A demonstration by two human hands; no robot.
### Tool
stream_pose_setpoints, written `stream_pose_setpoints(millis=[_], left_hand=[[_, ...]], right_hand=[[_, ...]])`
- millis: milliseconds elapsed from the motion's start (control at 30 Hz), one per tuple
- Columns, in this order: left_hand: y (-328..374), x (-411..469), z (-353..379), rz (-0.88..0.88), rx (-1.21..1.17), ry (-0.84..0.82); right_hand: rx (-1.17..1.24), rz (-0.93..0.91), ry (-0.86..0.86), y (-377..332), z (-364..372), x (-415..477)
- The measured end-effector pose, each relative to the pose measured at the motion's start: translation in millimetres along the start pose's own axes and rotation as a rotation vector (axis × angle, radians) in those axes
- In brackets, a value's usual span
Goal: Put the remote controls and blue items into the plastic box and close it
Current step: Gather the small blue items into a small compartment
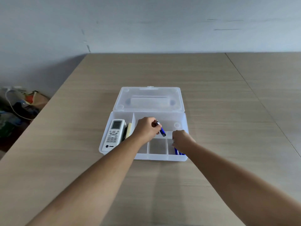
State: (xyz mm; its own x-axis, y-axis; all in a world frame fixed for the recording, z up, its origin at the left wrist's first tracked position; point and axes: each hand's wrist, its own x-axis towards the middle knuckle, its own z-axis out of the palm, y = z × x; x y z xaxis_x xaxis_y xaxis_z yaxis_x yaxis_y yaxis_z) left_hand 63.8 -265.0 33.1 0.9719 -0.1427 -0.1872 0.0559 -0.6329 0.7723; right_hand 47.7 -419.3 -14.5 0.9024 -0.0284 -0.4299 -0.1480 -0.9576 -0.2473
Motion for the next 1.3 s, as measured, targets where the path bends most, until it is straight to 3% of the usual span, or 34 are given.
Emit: stream_pose_setpoints(millis=[500,600,700,833,1033,1300], left_hand=[[11,6,19,-0.018,0.116,-0.084],[22,5,24,0.021,0.203,-0.100],[35,5,35,0.050,0.305,-0.119],[46,4,62,-0.004,0.552,-0.270],[56,5,93,-0.287,0.690,-0.440],[48,19,108,-0.358,0.678,-0.422]], right_hand=[[-0.325,-0.136,0.027,2,-3,-12],[-0.203,-0.104,0.141,11,-20,-15],[0.086,-0.003,0.296,28,-38,-20],[0.332,0.077,0.350,48,-36,-32],[0.579,0.099,0.237,66,-16,-36],[0.682,0.095,0.182,67,-9,-35]])
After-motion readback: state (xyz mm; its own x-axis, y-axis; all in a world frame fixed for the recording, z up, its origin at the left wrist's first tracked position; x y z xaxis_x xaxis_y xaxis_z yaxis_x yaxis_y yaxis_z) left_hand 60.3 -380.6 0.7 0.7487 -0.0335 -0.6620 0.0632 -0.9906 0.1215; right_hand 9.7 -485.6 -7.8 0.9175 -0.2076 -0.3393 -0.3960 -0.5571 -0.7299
